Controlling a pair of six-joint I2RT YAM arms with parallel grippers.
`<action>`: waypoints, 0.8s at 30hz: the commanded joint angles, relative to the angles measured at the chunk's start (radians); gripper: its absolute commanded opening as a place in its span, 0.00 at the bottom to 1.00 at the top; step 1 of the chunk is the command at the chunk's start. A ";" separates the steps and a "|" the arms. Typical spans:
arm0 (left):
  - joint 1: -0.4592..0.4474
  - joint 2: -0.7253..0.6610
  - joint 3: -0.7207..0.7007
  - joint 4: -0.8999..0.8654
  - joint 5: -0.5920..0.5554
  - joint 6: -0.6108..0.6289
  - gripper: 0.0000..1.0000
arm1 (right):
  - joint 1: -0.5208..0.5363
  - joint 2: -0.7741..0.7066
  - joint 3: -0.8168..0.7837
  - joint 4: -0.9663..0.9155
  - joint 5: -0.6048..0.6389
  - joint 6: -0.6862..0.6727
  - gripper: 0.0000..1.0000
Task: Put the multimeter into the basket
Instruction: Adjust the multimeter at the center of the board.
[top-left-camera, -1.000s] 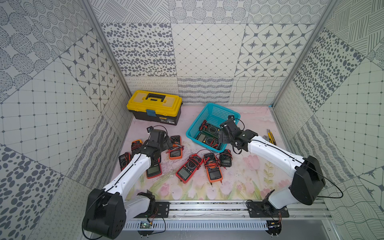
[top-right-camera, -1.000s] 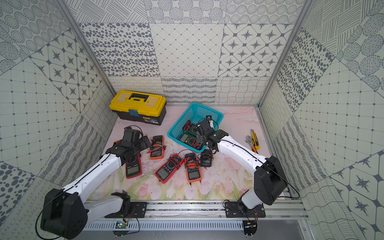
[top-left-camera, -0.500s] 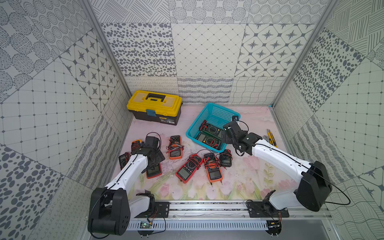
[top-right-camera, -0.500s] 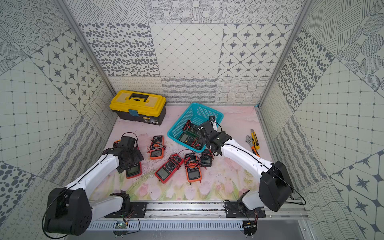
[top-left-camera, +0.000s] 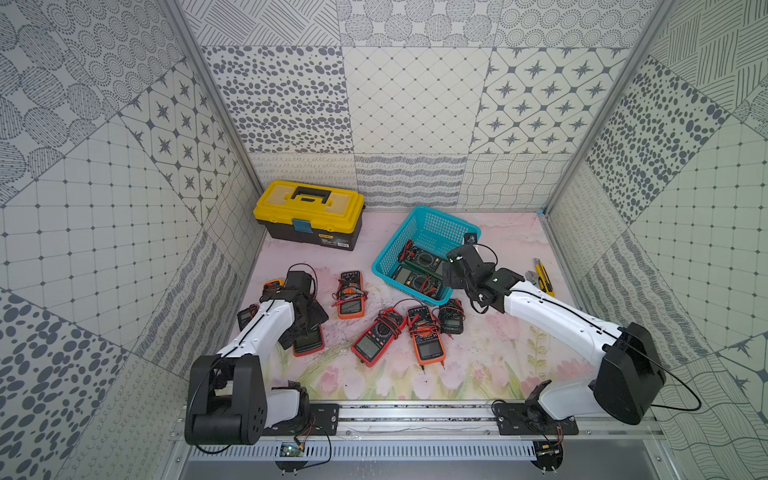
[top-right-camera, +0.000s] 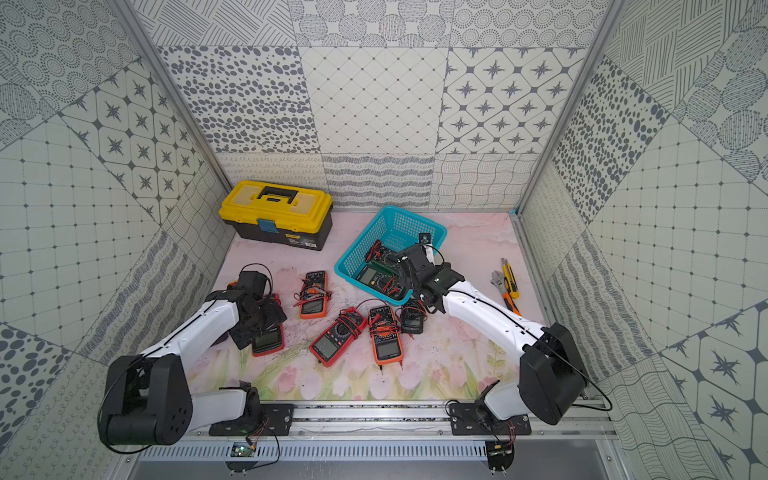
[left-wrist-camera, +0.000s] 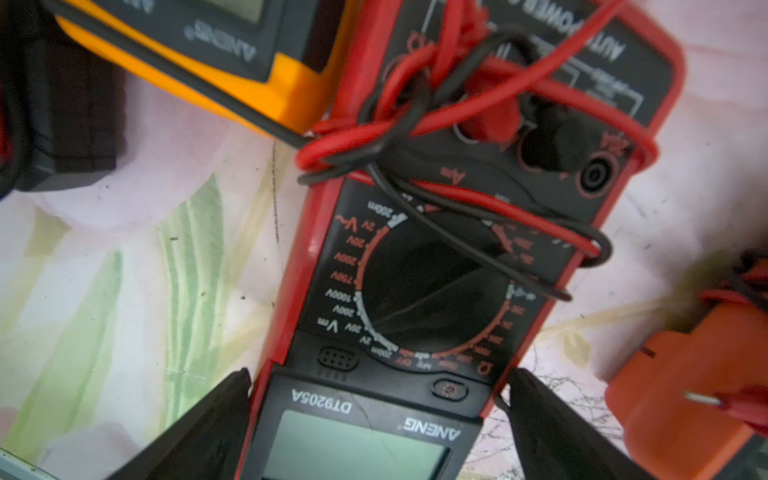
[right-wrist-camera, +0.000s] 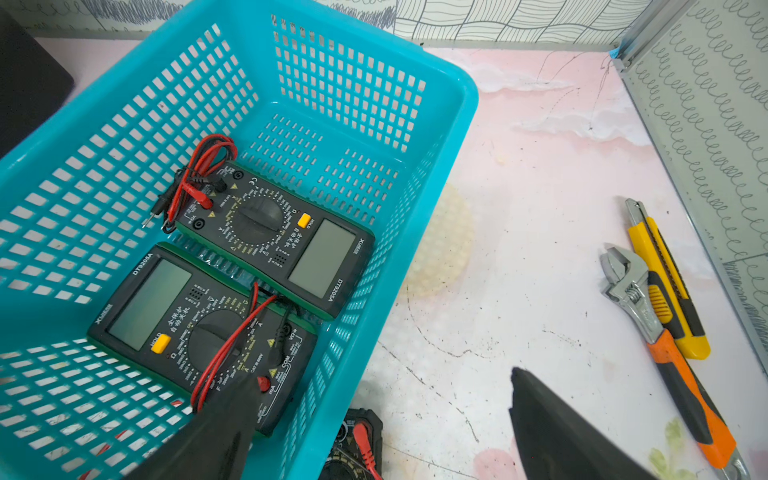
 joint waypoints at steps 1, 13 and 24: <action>0.017 0.051 0.000 0.030 0.050 0.003 0.99 | 0.006 -0.028 -0.011 0.061 -0.007 -0.023 0.98; 0.022 0.142 0.034 0.028 0.075 0.031 0.99 | 0.006 -0.032 -0.030 0.106 -0.048 -0.045 0.98; 0.023 0.267 0.062 0.044 0.063 -0.014 0.99 | 0.005 -0.064 -0.041 0.128 -0.068 -0.069 0.98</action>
